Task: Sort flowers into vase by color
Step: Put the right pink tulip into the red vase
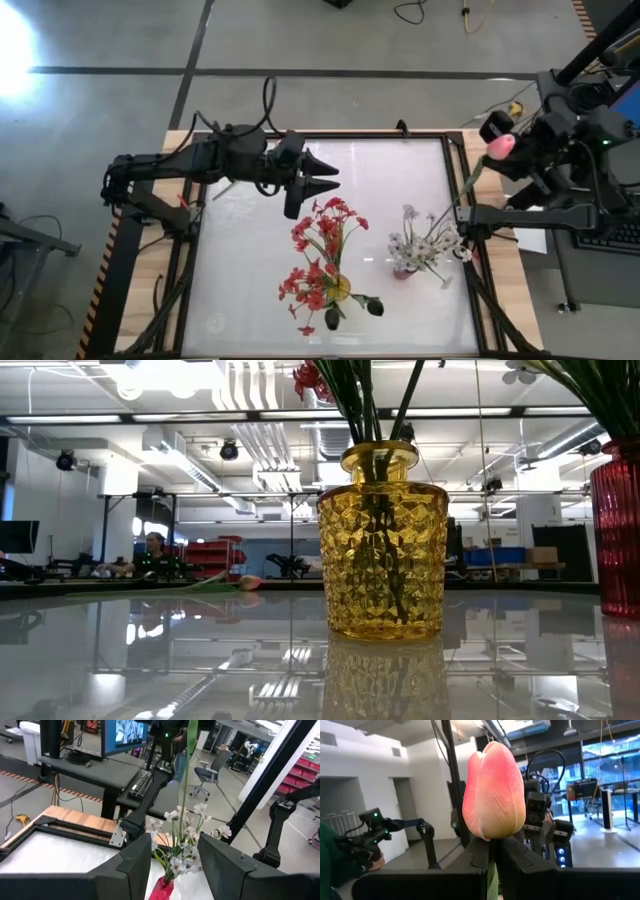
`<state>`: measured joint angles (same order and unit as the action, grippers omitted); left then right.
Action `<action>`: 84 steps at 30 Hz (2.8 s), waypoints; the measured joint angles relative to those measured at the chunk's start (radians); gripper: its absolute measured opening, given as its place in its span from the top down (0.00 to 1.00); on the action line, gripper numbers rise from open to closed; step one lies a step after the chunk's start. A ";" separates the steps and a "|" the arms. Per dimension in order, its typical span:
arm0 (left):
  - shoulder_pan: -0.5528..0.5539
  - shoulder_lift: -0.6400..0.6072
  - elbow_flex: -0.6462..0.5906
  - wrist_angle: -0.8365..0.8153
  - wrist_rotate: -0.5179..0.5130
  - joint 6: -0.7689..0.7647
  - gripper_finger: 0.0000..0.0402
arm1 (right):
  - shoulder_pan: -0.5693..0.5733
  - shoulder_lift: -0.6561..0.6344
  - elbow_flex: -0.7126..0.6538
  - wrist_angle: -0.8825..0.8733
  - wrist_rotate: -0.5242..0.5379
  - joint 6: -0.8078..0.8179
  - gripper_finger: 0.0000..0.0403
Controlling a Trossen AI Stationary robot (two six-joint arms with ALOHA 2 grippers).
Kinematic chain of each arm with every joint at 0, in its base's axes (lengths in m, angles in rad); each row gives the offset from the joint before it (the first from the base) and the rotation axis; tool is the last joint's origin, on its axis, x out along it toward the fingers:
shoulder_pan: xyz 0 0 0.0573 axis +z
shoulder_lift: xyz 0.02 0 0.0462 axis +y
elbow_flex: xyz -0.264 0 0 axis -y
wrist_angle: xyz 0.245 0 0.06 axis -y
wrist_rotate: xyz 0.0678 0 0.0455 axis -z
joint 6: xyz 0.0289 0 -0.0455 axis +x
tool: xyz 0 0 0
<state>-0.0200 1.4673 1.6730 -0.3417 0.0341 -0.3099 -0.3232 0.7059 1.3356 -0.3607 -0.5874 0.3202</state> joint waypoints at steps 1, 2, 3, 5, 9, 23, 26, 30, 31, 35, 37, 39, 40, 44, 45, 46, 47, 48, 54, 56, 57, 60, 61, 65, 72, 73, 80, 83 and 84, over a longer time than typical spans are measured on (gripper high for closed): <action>0.000 0.000 0.000 0.004 0.000 0.003 0.62 | 0.000 0.000 -0.005 0.003 0.000 -0.005 0.97; 0.000 0.000 0.000 0.005 0.000 0.004 0.62 | 0.000 0.000 -0.014 0.002 -0.001 -0.013 0.97; 0.000 0.000 0.000 0.005 0.000 0.004 0.62 | 0.000 0.000 -0.025 0.000 -0.003 -0.022 0.97; 0.000 0.000 0.000 0.005 0.000 0.004 0.62 | 0.000 0.003 -0.046 -0.005 -0.023 -0.027 0.97; 0.000 0.000 0.000 0.005 -0.001 0.004 0.62 | 0.005 0.005 -0.084 -0.003 -0.045 -0.031 0.97; 0.000 0.001 0.000 0.005 -0.001 -0.005 0.62 | 0.014 0.011 -0.156 -0.003 -0.125 -0.060 0.97; 0.000 0.001 0.000 0.005 -0.002 -0.005 0.62 | 0.014 0.012 -0.136 -0.001 -0.120 -0.063 0.97; 0.000 0.001 0.000 0.005 -0.025 -0.005 0.62 | 0.014 0.015 -0.115 0.003 -0.120 -0.063 0.97; 0.000 0.001 0.000 0.005 -0.026 -0.005 0.62 | 0.014 0.015 -0.112 0.003 -0.121 -0.062 0.97; 0.000 0.001 0.000 0.006 -0.026 -0.006 0.62 | 0.014 0.015 -0.111 0.000 -0.128 -0.075 0.97; 0.000 0.001 0.000 0.007 -0.026 -0.005 0.62 | 0.014 0.015 -0.115 -0.001 -0.128 -0.093 0.97; 0.000 0.001 0.000 0.009 -0.027 -0.006 0.62 | 0.014 0.016 -0.120 0.001 -0.124 -0.106 0.97; 0.000 0.001 0.000 0.010 -0.027 -0.006 0.62 | 0.014 0.016 -0.124 0.003 -0.122 -0.112 0.97; 0.000 0.001 0.000 0.012 -0.027 -0.006 0.62 | 0.014 0.016 -0.141 0.005 -0.123 -0.132 0.97; 0.000 0.002 0.000 0.012 -0.027 -0.006 0.62 | 0.014 0.016 -0.148 0.005 -0.131 -0.137 0.97; 0.000 0.002 0.000 0.012 -0.027 -0.006 0.62 | 0.017 0.016 -0.156 0.007 -0.141 -0.139 0.97; 0.000 0.002 0.000 0.012 -0.027 -0.006 0.62 | 0.023 0.016 -0.167 0.013 -0.148 -0.141 0.97; 0.000 0.002 0.000 0.013 -0.027 -0.006 0.62 | 0.031 0.016 -0.180 0.024 -0.152 -0.145 0.97; 0.000 0.002 0.000 0.022 -0.027 0.002 0.62 | 0.094 0.014 -0.262 0.090 -0.181 -0.184 0.97; 0.000 0.002 0.000 0.032 -0.027 0.003 0.62 | 0.115 0.014 -0.272 0.089 -0.181 -0.186 0.97; 0.000 0.002 0.000 0.034 -0.027 0.003 0.62 | 0.125 0.014 -0.274 0.090 -0.181 -0.189 0.97; 0.001 0.002 0.000 0.040 -0.027 0.010 0.62 | 0.155 0.014 -0.276 0.089 -0.182 -0.209 0.97; 0.001 0.002 0.000 0.045 -0.027 0.011 0.62 | 0.163 0.014 -0.276 0.089 -0.182 -0.215 0.97; 0.002 0.002 0.000 0.054 -0.028 0.012 0.62 | 0.183 0.015 -0.281 0.078 -0.183 -0.235 0.97; 0.002 0.002 0.000 0.059 -0.051 0.012 0.62 | 0.188 -0.007 -0.329 0.077 -0.183 -0.230 0.97; 0.002 0.002 0.000 0.059 -0.051 0.012 0.62 | 0.188 -0.012 -0.337 0.078 -0.181 -0.228 0.97; 0.002 0.002 0.000 0.072 -0.053 0.010 0.62 | 0.194 -0.031 -0.357 0.078 -0.206 -0.259 0.97; 0.002 0.002 0.000 0.073 -0.053 0.010 0.62 | 0.204 -0.031 -0.358 0.069 -0.209 -0.294 0.97; 0.002 0.002 0.000 0.073 -0.053 0.010 0.62 | 0.208 -0.031 -0.359 0.060 -0.209 -0.313 0.97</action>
<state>-0.0181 1.4689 1.6730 -0.2684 -0.0189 -0.3004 -0.1155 0.6750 0.9770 -0.3008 -0.7969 0.0072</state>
